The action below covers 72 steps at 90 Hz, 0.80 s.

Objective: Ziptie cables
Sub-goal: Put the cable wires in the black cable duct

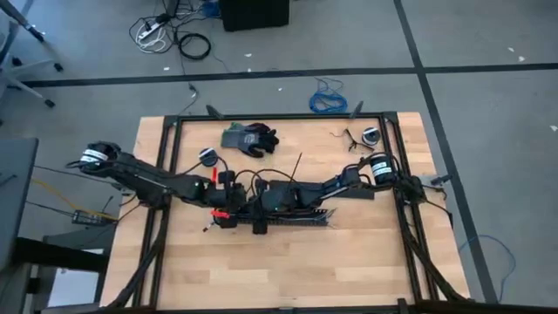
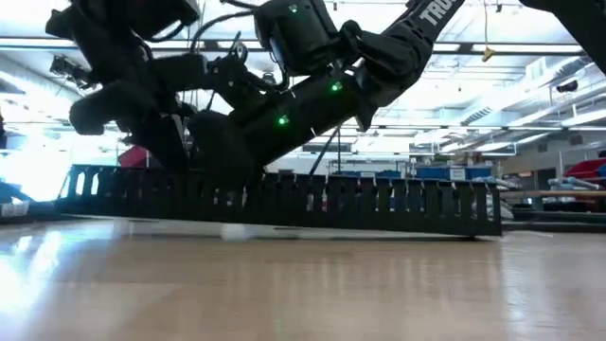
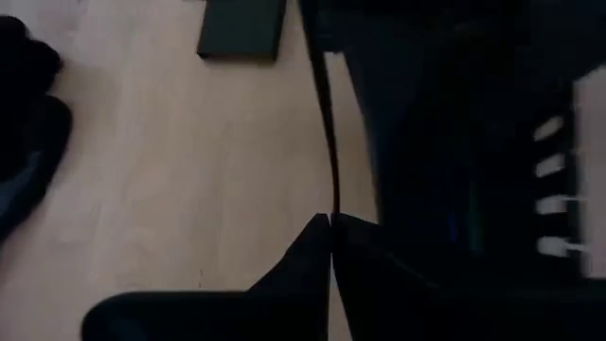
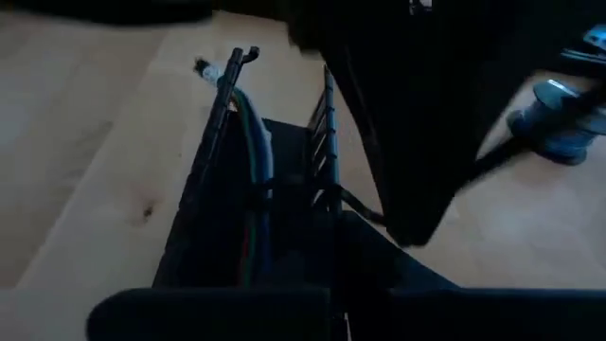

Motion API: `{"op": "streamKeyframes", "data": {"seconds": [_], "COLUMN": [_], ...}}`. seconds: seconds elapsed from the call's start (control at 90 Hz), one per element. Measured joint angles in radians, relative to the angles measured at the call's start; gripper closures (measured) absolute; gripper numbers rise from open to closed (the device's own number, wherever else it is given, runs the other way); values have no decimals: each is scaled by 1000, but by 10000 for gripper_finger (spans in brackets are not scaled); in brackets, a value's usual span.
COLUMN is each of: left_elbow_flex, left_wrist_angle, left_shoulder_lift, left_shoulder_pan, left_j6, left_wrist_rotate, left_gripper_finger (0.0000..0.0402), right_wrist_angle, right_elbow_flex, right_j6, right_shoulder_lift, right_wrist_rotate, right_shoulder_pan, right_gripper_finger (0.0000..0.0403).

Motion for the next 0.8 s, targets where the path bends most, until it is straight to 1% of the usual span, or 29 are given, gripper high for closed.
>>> {"op": "streamKeyframes", "data": {"seconds": [0.211,0.278,0.333,0.378,0.611,0.8], "left_elbow_flex": [0,0,-1,-1,11,12], "left_wrist_angle": [35,38,34,34,20,5], "left_shoulder_lift": [111,115,102,82,-10,-16], "left_shoulder_pan": [-14,-23,-36,-43,-44,-44], "left_j6": [0,1,2,3,-1,-3], "left_wrist_rotate": [17,-14,-72,-93,-100,-97], "left_gripper_finger": [401,401,401,401,401,401], "right_wrist_angle": [-21,-30,-35,-36,-52,-48], "right_elbow_flex": [0,0,0,2,2,2], "right_j6": [-9,-9,-3,5,11,15], "right_shoulder_lift": [0,0,0,-1,-3,-3], "right_wrist_rotate": [3,16,23,26,34,34], "right_shoulder_pan": [4,4,1,0,-11,-14], "right_gripper_finger": [403,403,402,402,402,402]}}
